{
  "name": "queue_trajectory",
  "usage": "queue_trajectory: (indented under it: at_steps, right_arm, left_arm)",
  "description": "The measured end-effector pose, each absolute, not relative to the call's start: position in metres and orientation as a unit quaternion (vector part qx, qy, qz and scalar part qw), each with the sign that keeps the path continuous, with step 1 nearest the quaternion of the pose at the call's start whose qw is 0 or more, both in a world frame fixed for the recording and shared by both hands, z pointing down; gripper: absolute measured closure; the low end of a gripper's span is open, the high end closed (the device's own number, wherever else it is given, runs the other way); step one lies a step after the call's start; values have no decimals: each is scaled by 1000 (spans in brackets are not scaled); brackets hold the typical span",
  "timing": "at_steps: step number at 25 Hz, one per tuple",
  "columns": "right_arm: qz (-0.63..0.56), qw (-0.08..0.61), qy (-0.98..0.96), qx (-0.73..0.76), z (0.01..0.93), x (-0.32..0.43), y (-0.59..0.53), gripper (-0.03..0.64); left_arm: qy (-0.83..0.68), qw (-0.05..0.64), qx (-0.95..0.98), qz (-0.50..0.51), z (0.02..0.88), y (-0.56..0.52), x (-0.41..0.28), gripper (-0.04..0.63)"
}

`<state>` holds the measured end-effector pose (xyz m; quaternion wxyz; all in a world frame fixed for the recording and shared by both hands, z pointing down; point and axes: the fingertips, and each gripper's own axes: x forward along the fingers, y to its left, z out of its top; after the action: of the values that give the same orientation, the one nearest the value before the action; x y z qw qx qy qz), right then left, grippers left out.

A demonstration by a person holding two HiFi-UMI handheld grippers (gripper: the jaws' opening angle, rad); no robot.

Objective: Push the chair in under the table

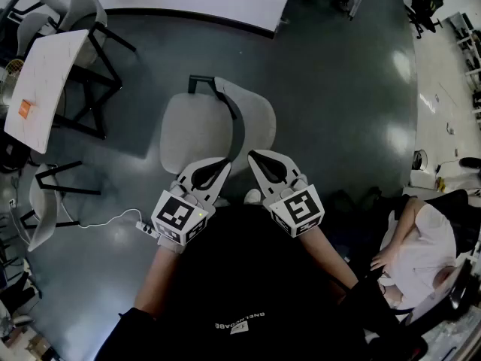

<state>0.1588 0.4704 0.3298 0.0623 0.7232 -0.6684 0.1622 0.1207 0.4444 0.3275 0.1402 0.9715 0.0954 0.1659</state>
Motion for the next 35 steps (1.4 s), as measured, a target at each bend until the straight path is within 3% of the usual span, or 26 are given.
queue_trajectory:
  at_steps: [35]
  right_arm:
    - [219, 49, -704, 674, 365, 182, 504, 603]
  left_arm:
    - [1, 158, 967, 202, 357, 489, 114, 589]
